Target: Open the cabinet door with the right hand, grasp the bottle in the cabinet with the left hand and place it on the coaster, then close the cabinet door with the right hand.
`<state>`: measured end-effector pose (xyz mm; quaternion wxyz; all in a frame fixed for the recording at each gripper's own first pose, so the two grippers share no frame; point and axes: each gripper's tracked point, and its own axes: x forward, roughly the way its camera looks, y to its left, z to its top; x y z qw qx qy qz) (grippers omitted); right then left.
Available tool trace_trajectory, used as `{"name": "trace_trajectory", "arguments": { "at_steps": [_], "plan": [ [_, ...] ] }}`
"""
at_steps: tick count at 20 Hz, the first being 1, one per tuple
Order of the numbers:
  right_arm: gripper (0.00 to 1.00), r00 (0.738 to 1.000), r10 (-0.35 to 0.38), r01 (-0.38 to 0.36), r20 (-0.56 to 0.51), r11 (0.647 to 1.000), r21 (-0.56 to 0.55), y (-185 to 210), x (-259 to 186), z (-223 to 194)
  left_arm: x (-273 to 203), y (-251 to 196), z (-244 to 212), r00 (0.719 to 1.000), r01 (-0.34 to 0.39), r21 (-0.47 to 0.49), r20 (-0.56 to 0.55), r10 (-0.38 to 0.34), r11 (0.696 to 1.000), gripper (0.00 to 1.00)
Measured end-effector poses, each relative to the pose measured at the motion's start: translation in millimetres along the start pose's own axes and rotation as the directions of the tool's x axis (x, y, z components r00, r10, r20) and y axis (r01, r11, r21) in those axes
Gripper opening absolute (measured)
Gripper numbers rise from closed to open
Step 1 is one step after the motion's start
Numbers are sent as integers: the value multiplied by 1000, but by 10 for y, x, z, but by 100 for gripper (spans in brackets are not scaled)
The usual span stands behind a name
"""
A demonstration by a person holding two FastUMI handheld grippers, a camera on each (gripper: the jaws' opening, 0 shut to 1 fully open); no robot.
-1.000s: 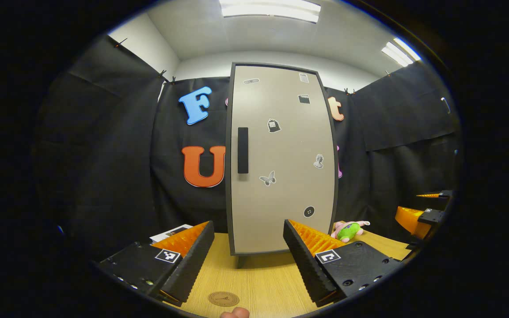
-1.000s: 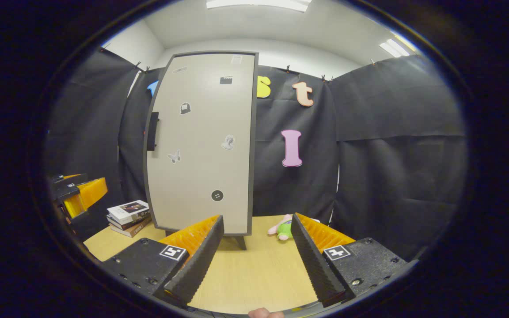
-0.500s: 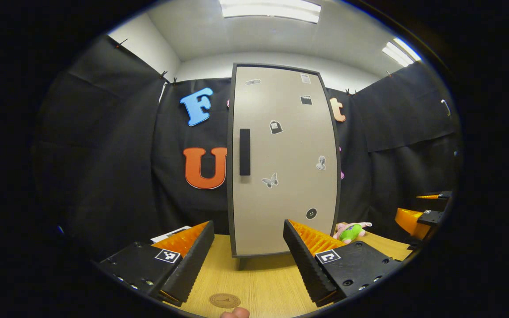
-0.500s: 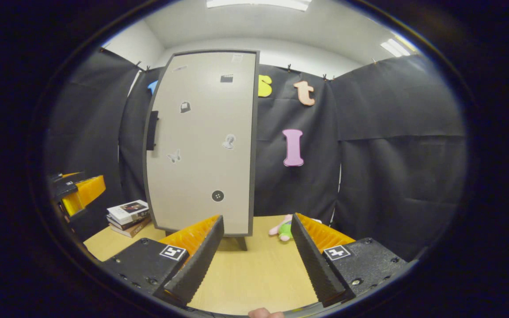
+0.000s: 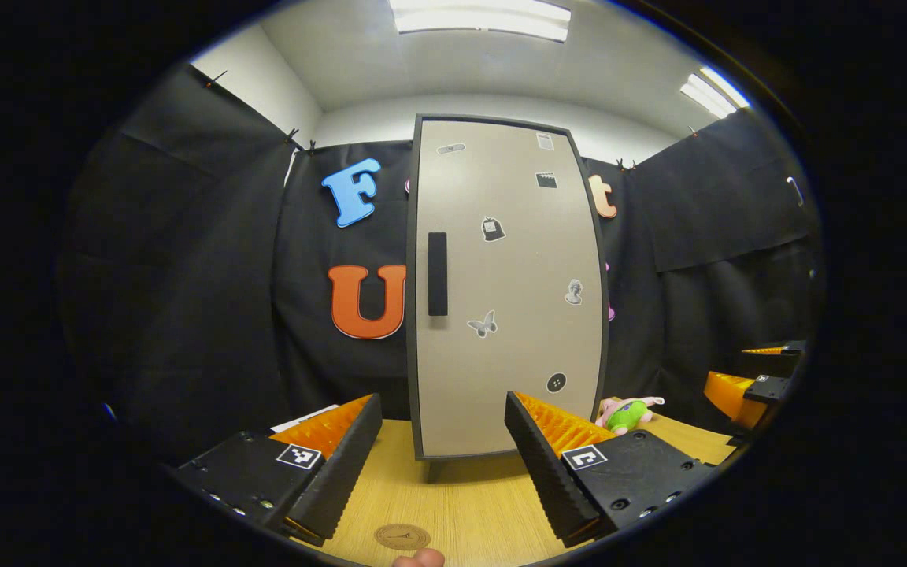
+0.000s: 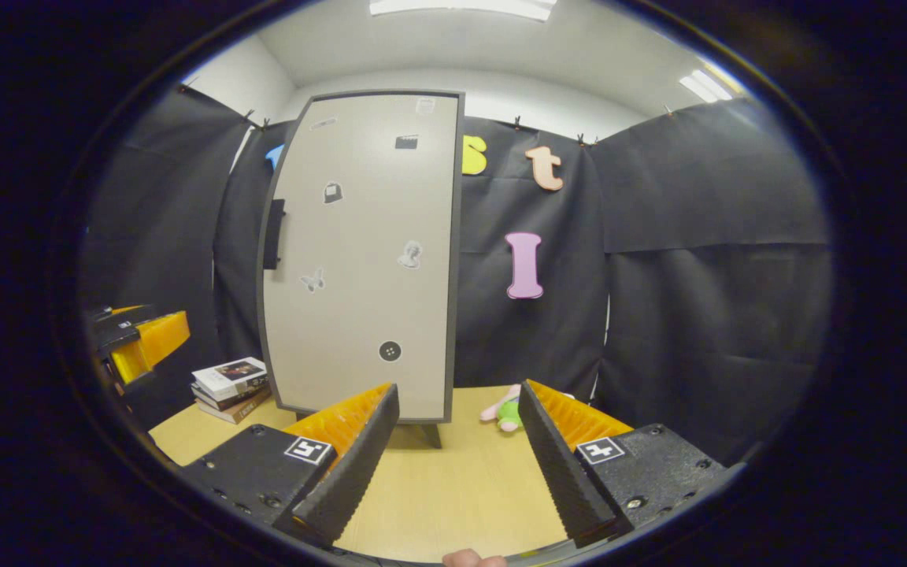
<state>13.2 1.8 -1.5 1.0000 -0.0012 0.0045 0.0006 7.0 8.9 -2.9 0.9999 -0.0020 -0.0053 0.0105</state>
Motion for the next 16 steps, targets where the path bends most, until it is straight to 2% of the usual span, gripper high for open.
{"name": "trace_trajectory", "arguments": {
  "at_steps": [16],
  "plan": [
    [98,1000,11,-11,-1,1000,9,18,41,5,18,-37,-26,1000,2,9,0,-2,1000,95]
  ]
}}
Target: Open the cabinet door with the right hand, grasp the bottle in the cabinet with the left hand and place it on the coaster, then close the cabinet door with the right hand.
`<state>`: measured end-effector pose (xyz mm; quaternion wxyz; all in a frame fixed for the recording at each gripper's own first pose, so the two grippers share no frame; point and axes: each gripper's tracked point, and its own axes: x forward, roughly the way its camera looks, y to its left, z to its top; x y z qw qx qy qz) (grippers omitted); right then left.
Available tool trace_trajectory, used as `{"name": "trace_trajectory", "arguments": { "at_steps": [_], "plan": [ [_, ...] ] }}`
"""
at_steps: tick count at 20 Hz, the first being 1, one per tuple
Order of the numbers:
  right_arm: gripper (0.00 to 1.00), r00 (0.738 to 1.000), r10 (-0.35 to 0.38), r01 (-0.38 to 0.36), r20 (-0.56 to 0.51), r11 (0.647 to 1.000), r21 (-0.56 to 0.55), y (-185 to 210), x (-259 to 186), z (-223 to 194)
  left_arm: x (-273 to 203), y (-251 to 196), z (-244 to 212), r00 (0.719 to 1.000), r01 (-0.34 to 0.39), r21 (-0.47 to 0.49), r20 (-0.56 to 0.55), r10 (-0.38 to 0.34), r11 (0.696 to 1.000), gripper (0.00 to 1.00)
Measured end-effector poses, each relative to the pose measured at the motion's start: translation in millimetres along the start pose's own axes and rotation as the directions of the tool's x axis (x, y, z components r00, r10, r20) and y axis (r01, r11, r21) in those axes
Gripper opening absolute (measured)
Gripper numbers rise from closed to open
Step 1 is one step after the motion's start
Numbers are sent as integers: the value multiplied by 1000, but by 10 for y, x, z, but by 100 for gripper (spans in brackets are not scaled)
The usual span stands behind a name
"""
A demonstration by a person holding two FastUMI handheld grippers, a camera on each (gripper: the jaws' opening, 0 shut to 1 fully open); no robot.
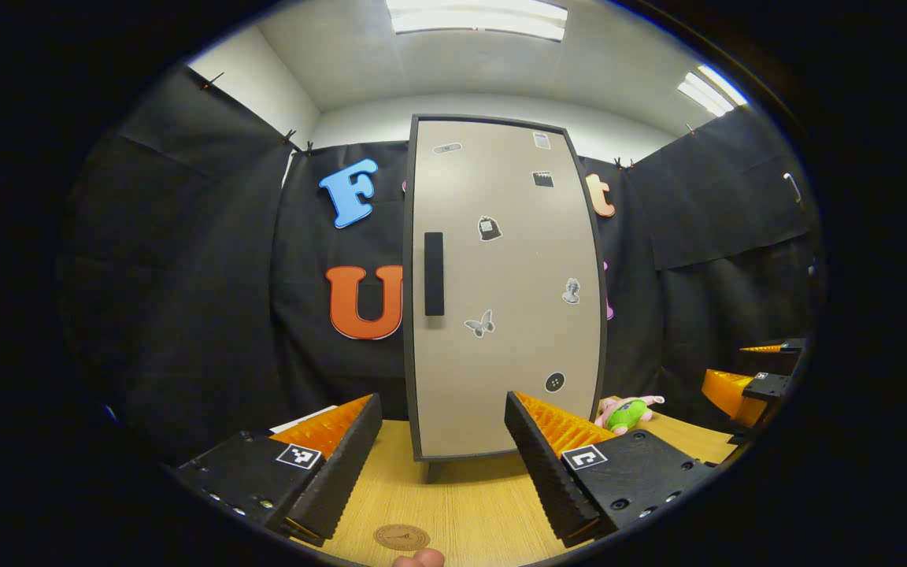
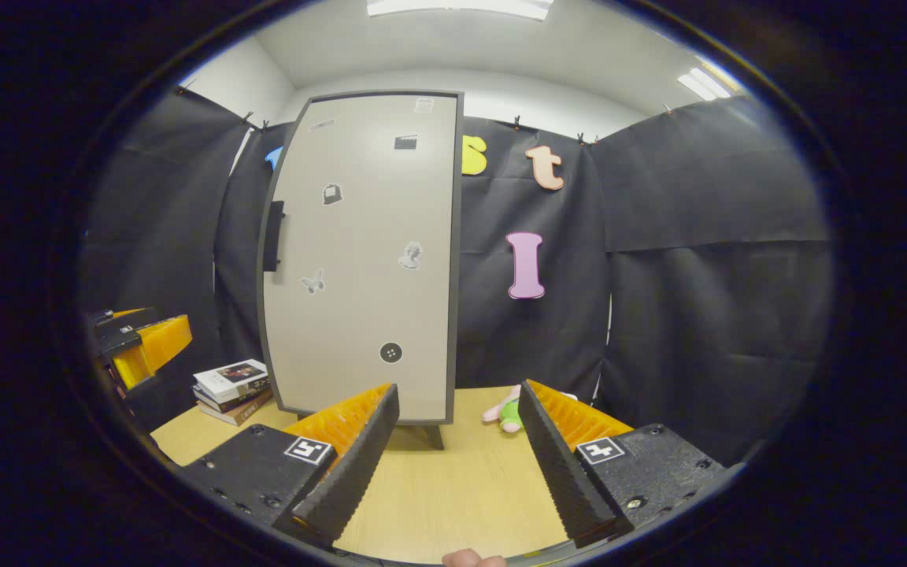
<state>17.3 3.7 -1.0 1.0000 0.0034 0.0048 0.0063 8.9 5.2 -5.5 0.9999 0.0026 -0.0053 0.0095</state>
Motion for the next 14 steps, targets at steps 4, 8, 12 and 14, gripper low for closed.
{"name": "trace_trajectory", "arguments": {
  "at_steps": [4,8,12,14],
  "plan": [
    [98,1000,2,-2,3,1000,-3,-24,18,17,4,-23,22,1000,4,2,3,-4,1000,95],
    [98,990,130,-130,48,992,3,381,218,415,-53,-61,32,1000,20,13,4,-20,1000,95],
    [99,955,291,-292,67,956,13,1056,675,1009,-139,-59,7,1000,28,49,-5,-27,998,95],
    [99,928,363,-366,78,930,34,1473,913,1327,-206,-52,18,1000,21,59,-8,-21,998,95]
  ]
}}
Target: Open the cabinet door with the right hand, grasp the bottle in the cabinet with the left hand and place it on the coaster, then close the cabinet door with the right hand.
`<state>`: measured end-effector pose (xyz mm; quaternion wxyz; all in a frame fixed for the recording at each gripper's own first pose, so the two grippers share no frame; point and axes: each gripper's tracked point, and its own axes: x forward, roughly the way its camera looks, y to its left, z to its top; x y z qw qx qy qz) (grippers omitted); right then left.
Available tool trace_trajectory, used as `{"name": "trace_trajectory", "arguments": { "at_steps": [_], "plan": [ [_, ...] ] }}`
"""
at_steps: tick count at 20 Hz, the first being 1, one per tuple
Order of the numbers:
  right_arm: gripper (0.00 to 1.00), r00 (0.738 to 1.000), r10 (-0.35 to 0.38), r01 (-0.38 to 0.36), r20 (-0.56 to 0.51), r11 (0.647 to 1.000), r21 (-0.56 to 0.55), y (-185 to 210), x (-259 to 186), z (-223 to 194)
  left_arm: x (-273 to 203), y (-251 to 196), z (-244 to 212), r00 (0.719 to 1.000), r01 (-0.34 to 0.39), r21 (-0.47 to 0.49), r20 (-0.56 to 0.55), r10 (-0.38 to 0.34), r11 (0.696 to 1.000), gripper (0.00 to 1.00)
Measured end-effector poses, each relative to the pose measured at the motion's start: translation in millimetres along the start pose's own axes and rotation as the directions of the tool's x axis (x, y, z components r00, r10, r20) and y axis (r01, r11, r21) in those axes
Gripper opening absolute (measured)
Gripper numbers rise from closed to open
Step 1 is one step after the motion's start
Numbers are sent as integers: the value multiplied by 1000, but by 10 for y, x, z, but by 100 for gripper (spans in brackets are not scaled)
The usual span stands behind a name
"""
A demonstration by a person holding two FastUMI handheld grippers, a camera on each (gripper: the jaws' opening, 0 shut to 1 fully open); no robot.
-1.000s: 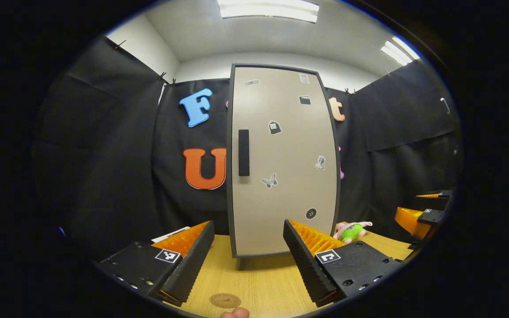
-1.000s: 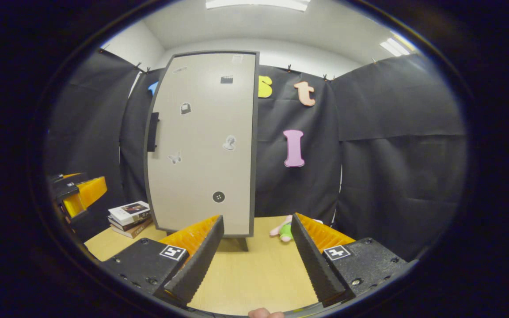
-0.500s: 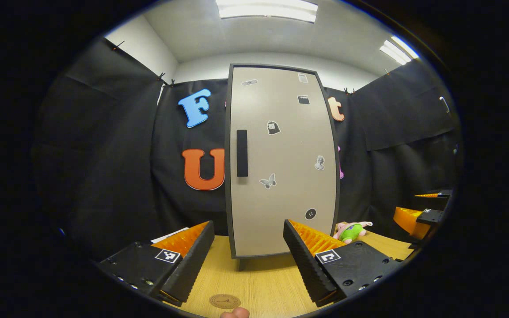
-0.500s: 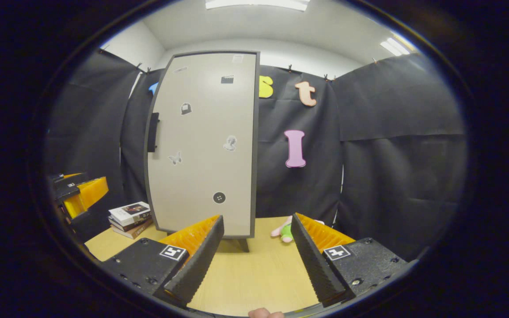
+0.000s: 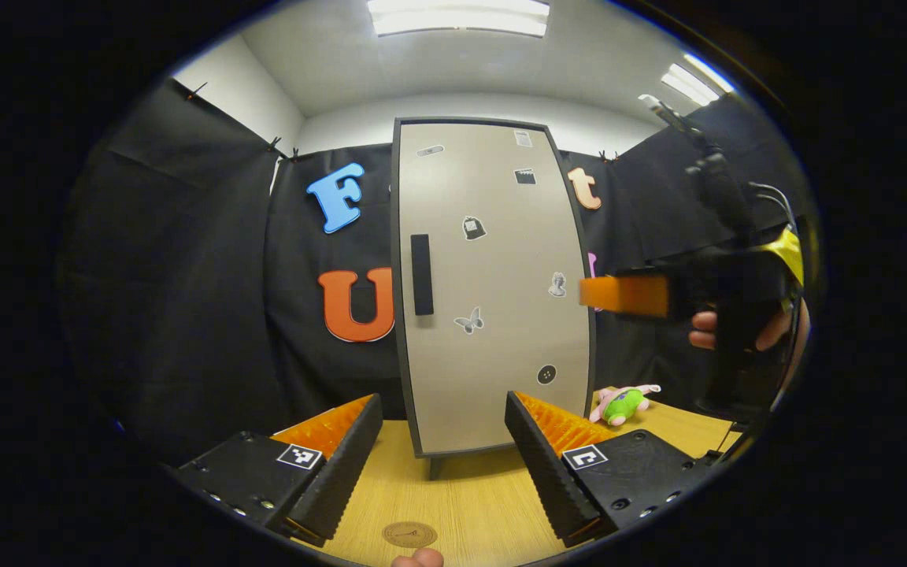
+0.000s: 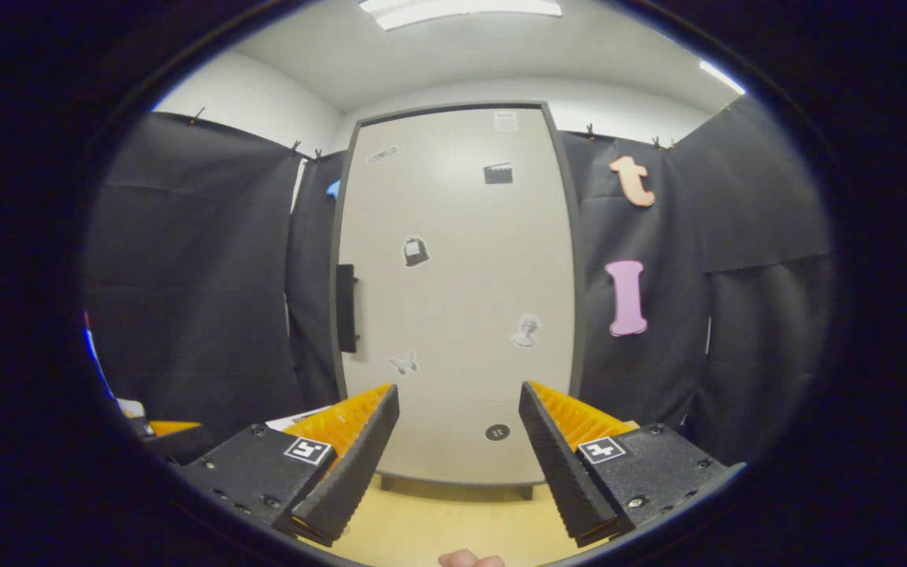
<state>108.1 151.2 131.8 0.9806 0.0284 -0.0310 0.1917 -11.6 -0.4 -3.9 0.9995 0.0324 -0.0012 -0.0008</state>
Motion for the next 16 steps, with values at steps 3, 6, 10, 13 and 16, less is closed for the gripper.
{"name": "trace_trajectory", "arguments": {
  "at_steps": [3,6,10,13,16],
  "plan": [
    [99,998,60,-60,17,998,-9,350,526,289,-70,-12,13,1000,2,-11,-2,-2,1000,96],
    [98,993,114,-114,-20,994,-2,710,973,328,-75,-15,40,1000,8,-10,3,-8,1000,96],
    [99,991,116,-121,-70,990,-72,1015,1488,247,-75,-6,65,1000,4,-10,17,-4,1000,94],
    [99,988,110,-118,-107,991,-69,1151,1710,122,-95,20,93,1000,-7,-14,23,7,1000,93],
    [99,988,94,-102,-121,993,-63,1227,1853,42,-108,55,115,1000,-17,-14,25,17,1000,94]
  ]
}}
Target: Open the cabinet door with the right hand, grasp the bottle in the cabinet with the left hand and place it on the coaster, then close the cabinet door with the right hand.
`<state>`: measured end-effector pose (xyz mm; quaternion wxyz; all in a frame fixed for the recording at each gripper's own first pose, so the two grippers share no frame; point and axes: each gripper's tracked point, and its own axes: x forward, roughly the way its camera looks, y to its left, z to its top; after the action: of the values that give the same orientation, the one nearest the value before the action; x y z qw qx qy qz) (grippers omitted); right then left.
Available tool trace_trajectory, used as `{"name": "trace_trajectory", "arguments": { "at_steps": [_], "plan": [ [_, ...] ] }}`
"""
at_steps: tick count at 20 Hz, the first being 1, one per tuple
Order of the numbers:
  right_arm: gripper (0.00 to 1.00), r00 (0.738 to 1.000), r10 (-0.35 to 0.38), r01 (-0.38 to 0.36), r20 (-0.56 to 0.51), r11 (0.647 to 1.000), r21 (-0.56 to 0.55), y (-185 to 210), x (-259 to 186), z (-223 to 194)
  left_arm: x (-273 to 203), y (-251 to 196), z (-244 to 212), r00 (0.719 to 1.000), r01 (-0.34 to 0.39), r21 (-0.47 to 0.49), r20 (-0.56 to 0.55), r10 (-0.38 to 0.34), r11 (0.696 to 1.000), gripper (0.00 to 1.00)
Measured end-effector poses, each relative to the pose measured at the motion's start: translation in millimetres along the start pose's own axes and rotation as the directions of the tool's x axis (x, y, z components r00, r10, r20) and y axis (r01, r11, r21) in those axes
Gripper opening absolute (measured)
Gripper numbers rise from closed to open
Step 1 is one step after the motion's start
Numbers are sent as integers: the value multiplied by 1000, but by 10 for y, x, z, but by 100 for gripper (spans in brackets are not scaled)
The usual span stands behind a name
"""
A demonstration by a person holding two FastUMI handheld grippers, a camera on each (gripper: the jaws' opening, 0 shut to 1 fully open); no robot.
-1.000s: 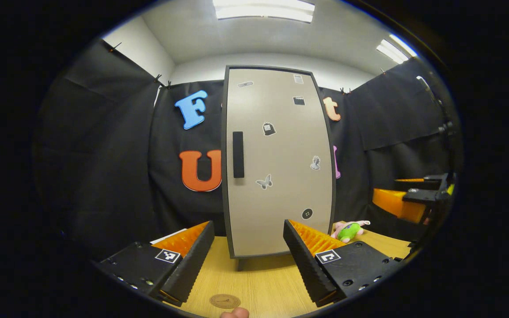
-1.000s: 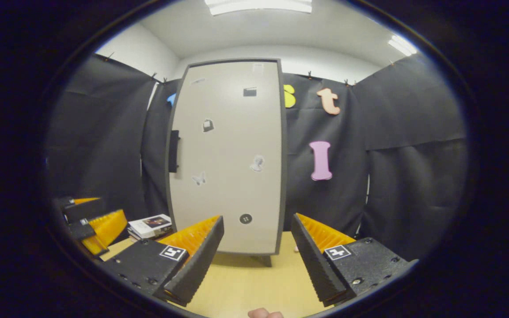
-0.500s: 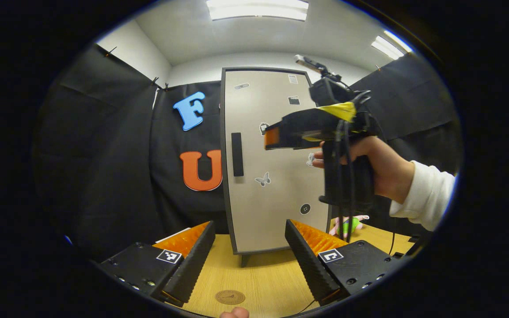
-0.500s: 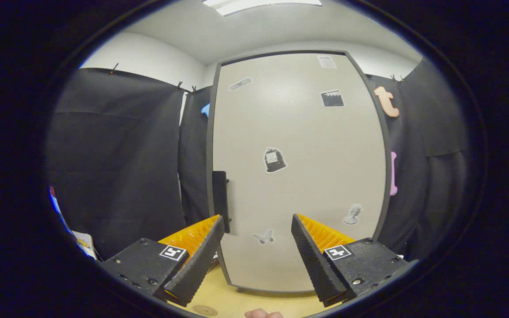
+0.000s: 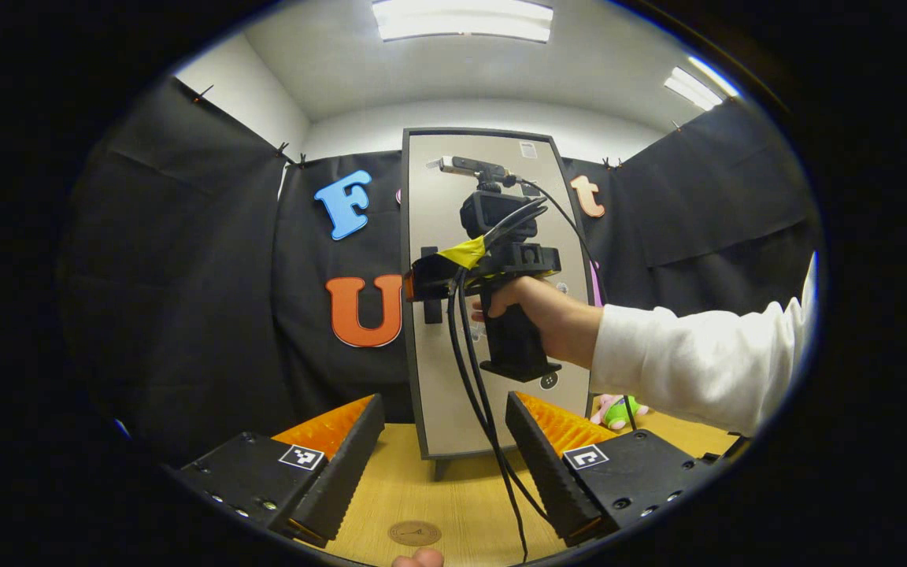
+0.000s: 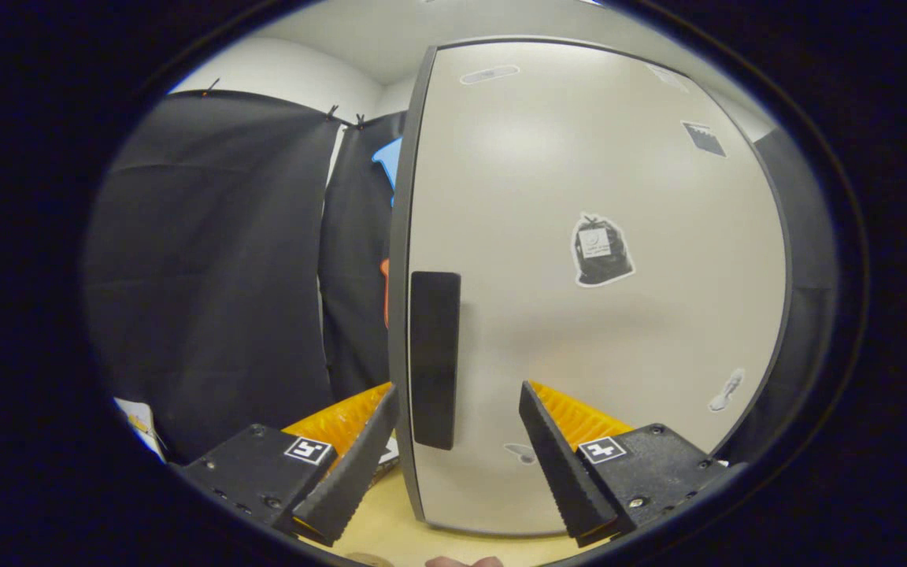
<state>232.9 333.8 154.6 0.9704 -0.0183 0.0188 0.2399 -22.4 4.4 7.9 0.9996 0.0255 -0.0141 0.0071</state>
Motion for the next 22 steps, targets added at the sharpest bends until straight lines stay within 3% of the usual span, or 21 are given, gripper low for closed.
{"name": "trace_trajectory", "arguments": {
  "at_steps": [6,9,11,12,16,20,22],
  "plan": [
    [98,1000,-25,25,2,1000,-12,59,173,-7,57,70,-44,1000,-7,-20,-3,7,1000,94],
    [92,999,-32,32,7,999,-37,99,213,2,62,104,-46,1000,-16,-25,-4,16,1000,94],
    [84,998,-60,59,-3,997,-54,75,228,-34,78,136,-41,1000,-22,-26,0,22,999,95],
    [70,998,-59,59,-1,997,-54,94,235,-50,85,149,-38,1000,-27,-27,3,27,999,94],
    [41,998,-55,55,11,998,-30,119,274,-117,106,194,-65,999,-39,-39,7,39,998,94],
    [25,998,-62,62,5,998,-22,110,259,-123,139,277,-122,998,-56,-50,-7,55,997,94],
    [23,999,-51,51,-3,998,-26,103,244,-127,158,335,-114,998,-68,-59,-4,67,996,95]
  ]
}}
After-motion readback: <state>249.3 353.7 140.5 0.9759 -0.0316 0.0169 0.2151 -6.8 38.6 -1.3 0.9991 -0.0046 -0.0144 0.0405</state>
